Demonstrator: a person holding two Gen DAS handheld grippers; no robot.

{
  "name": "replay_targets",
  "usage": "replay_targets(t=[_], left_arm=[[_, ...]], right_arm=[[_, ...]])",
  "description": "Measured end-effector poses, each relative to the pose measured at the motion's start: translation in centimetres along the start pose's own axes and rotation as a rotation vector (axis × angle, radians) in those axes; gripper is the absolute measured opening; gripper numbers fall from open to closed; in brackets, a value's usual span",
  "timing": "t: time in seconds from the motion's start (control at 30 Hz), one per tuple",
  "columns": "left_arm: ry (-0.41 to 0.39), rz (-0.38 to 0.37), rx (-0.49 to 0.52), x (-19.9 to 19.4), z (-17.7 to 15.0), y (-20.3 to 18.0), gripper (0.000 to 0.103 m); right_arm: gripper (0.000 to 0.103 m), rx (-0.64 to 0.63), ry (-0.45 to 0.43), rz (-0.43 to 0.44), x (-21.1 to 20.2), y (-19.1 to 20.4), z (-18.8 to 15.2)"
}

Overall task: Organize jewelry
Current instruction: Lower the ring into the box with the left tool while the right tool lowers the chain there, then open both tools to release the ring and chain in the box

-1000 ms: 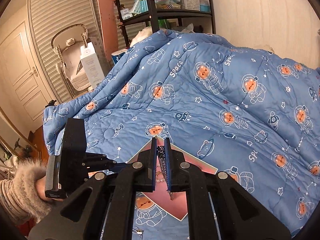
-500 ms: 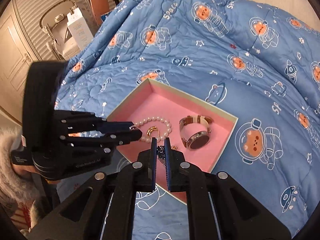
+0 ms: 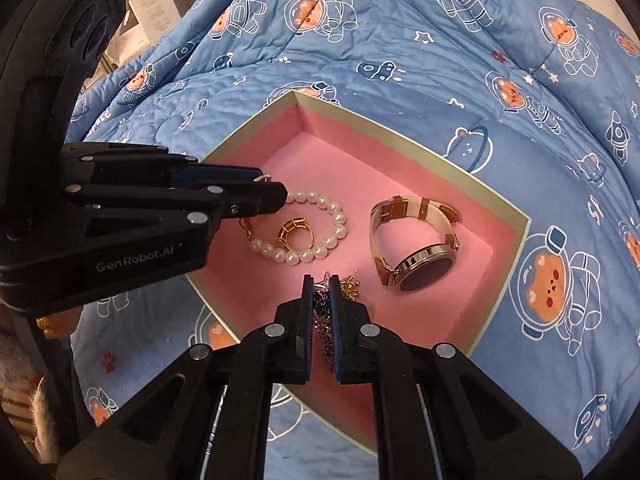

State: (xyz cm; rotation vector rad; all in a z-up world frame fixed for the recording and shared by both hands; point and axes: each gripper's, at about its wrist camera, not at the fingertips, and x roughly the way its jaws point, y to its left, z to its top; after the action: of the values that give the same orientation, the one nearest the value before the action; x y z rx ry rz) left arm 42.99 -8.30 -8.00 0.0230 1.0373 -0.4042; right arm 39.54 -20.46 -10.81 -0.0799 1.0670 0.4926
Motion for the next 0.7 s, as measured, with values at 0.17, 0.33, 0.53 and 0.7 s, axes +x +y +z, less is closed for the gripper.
replay_targets(t=[0.17, 0.33, 0.53, 0.7], left_arm=[[0.008, 0.04, -0.015, 1.1, 0.8, 0.5, 0.019], [0.015, 0.06, 0.009, 2.0, 0.8, 0.1, 0.019], [0.02, 0.054, 0.016, 2.4, 0.9, -0.1, 0.019], [0.01, 0.048, 0.026, 2.2, 1.0, -0.2, 0.026]], right_arm=[[0.008, 0.003, 0.002, -0.005, 0.4, -0.1, 0.4], [0.008, -0.003, 0.018, -0.014, 0.8, -0.2, 0.5], [0.008, -0.004, 0.025, -0.023, 1.1, -0.4, 0.7], [0.008, -0.016, 0.023, -0.023, 1.1, -0.3, 0.7]])
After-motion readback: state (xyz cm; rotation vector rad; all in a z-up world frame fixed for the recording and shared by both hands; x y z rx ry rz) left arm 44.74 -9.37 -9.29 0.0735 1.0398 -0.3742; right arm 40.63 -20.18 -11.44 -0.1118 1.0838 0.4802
